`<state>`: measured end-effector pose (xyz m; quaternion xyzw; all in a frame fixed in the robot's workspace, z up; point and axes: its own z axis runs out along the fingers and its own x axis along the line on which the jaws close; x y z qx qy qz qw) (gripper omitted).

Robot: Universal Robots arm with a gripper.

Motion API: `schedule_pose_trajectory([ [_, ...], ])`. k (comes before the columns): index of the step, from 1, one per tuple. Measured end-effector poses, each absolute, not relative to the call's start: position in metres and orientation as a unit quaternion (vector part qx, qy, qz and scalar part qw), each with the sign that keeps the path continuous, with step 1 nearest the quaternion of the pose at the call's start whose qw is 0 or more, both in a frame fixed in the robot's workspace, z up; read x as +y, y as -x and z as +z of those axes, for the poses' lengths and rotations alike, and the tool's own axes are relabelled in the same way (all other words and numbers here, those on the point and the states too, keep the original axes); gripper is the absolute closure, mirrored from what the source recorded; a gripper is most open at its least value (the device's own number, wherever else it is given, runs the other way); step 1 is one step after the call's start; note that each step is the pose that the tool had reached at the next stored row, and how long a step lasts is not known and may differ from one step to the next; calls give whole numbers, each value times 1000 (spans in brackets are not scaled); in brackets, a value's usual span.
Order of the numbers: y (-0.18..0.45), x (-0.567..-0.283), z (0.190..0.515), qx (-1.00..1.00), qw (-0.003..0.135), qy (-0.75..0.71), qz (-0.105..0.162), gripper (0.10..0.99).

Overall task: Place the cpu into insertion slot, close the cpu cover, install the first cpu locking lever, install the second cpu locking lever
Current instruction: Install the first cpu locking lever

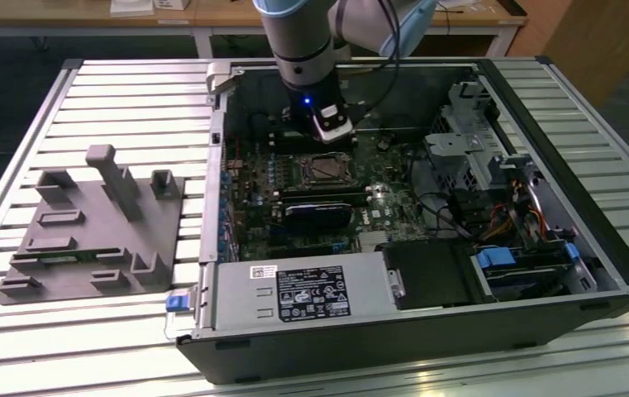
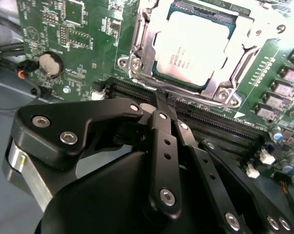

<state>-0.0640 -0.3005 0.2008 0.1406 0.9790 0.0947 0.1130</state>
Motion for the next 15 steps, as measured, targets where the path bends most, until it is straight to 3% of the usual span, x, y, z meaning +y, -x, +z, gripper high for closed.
schedule_pose_trajectory([
  [10,64,-300,209,979,113,-141,95,980],
  [15,63,-300,208,982,92,-142,85,980],
])
